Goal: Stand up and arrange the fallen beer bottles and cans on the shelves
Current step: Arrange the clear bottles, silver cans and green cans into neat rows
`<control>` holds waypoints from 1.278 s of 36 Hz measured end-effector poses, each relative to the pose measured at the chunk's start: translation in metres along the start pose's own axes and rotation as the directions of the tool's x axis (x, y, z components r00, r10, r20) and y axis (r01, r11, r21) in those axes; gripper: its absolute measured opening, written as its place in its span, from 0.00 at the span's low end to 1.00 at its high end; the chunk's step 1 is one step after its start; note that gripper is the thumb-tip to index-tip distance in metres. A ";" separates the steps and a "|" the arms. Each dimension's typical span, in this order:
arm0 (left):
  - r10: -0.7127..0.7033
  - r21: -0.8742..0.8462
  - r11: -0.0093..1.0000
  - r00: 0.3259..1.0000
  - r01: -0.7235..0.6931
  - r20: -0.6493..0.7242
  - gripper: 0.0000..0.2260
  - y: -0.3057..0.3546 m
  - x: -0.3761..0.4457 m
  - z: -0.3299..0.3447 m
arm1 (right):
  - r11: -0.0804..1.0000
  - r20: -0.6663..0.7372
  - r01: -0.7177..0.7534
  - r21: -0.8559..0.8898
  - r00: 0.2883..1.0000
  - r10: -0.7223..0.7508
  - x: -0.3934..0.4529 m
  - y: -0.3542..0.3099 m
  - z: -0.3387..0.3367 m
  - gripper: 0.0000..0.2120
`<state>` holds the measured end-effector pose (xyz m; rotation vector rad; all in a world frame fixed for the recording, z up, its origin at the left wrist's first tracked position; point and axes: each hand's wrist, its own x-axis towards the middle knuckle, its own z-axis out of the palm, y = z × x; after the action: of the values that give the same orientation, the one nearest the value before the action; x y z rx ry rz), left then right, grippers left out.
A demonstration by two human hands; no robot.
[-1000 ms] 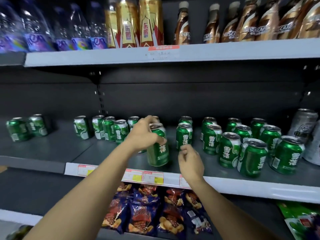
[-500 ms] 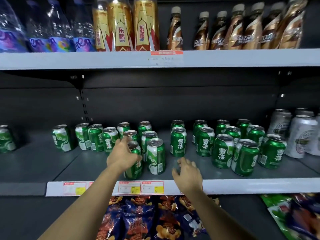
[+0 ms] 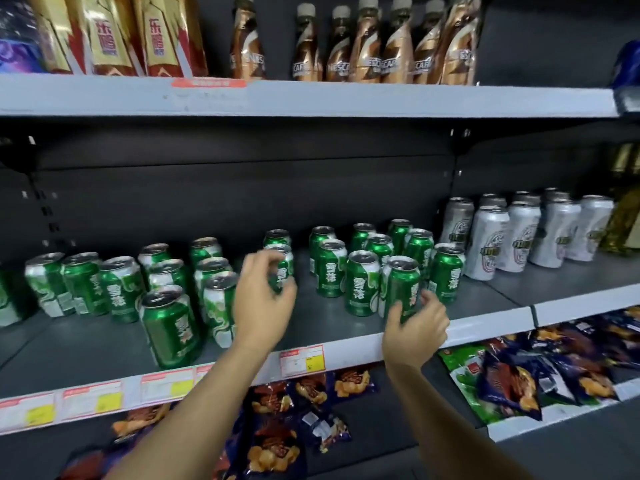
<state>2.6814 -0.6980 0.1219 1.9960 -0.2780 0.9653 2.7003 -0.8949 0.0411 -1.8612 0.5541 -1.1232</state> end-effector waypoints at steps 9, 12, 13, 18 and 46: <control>-0.396 -0.087 0.887 0.843 0.454 0.363 0.31 0.012 -0.011 0.129 | 0.986 0.386 0.156 -0.056 0.914 -0.123 0.053 0.036 -0.008 0.45; -0.454 -0.100 0.849 0.814 0.518 0.363 0.36 0.015 -0.008 0.149 | 0.979 0.482 0.205 0.000 0.858 -0.180 0.066 0.037 -0.005 0.48; -0.467 -0.101 0.840 0.804 0.534 0.366 0.37 0.013 -0.008 0.154 | 0.977 0.503 0.213 0.017 0.843 -0.193 0.068 0.038 -0.004 0.48; -0.528 -0.001 0.828 0.782 0.560 0.330 0.35 0.003 -0.010 0.167 | 0.981 0.589 0.193 0.012 0.791 -0.163 0.070 0.042 -0.001 0.49; -0.568 0.169 0.814 0.822 0.555 0.040 0.29 -0.045 -0.019 0.084 | 0.979 0.545 0.119 -0.168 0.839 -0.008 0.087 0.021 0.020 0.48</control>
<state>2.7359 -0.7406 0.0539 2.0792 0.3442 0.5223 2.7624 -0.9598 0.0612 -2.2633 0.2772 -0.5389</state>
